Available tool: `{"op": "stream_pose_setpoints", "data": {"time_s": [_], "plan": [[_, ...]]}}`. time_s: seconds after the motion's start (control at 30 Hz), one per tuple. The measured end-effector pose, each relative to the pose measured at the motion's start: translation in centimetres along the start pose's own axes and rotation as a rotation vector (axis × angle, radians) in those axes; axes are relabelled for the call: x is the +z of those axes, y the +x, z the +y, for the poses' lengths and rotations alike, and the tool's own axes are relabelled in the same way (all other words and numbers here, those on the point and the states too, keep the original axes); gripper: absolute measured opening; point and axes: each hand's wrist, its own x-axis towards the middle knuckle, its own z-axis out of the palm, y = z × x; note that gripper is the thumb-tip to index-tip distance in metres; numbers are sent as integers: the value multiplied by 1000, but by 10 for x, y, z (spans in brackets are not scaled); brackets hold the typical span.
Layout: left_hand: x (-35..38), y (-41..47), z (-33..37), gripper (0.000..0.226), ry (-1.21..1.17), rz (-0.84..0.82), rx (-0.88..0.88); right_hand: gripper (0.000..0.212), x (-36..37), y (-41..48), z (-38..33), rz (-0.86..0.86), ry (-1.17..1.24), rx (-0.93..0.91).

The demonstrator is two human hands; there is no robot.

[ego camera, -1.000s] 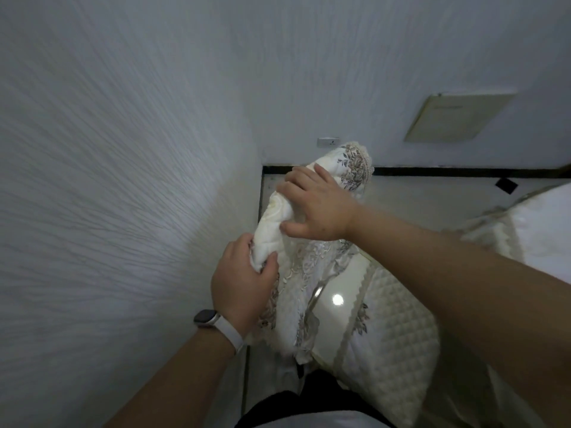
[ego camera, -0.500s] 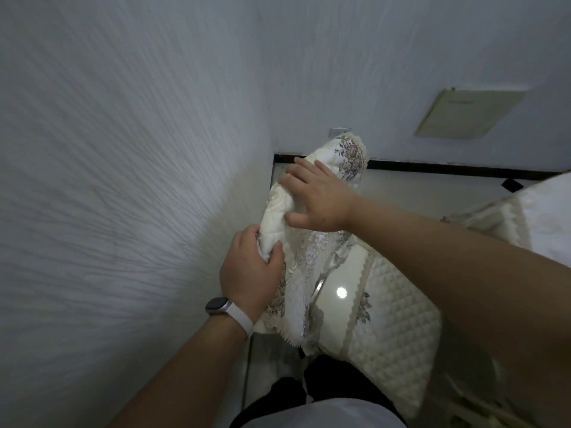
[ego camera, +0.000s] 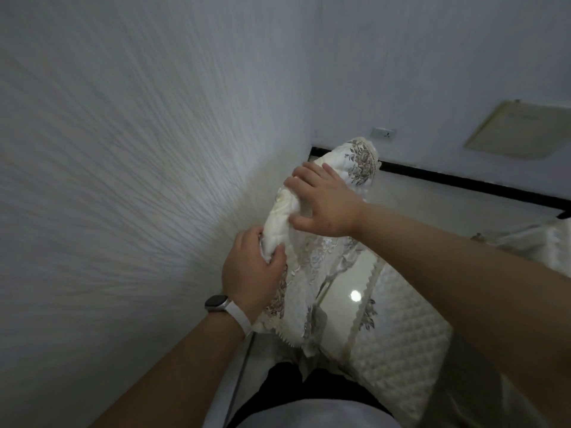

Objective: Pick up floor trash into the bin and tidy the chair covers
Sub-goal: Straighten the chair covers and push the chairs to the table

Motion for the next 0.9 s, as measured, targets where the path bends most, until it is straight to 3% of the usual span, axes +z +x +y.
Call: {"op": "stream_pose_setpoints", "data": {"time_s": [0.23,0.47,0.63,0.9], "plan": [[-8,-14,1,26,-33,-61,13,73,7,-27,-11,47,57,44],[-22,11,-1,23,-30,-219,119,64,45,-91,-70,176,311,293],[-19,36,1,59,-51,-305,208,68,78,-136,-126,224,425,445],[-15,52,3,59,-44,-356,318,80,93,-130,-181,351,443,537]]}}
